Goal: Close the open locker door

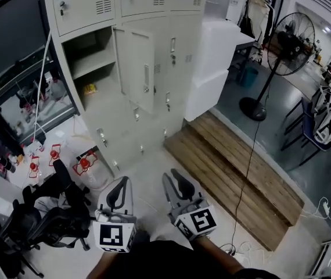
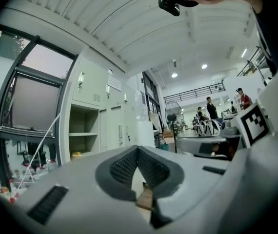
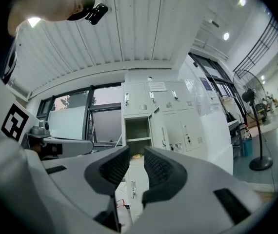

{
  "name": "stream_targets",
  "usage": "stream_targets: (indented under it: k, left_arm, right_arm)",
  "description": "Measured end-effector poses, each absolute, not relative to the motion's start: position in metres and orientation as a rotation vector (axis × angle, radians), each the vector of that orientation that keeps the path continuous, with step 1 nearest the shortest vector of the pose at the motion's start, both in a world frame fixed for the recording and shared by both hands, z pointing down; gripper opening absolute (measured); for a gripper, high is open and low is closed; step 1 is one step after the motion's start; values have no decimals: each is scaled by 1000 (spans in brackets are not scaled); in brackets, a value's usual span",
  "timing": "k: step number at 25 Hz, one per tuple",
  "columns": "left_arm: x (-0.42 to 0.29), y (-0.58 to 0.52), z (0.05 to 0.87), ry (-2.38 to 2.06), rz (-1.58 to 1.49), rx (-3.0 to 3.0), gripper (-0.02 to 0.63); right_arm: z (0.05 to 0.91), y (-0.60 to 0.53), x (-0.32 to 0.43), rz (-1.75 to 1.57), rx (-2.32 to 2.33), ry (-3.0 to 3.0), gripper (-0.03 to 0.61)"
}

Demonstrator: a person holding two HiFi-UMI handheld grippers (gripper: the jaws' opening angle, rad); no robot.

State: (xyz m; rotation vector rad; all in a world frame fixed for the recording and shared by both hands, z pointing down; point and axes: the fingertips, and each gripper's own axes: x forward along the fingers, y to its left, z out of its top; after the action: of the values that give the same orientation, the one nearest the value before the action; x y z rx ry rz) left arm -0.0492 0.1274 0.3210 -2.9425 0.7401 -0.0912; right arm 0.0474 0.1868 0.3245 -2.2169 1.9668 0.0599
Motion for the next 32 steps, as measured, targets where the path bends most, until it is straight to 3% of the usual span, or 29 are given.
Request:
stream_targets:
  k: [10, 32]
  left_arm:
    - [-9, 85, 344, 700, -95, -2974, 0]
    - [175, -79, 314, 428, -36, -3018, 0]
  right_arm:
    - [335, 158, 79, 49, -2267, 1953, 94]
    - [317, -20, 237, 102, -2385, 1870, 94]
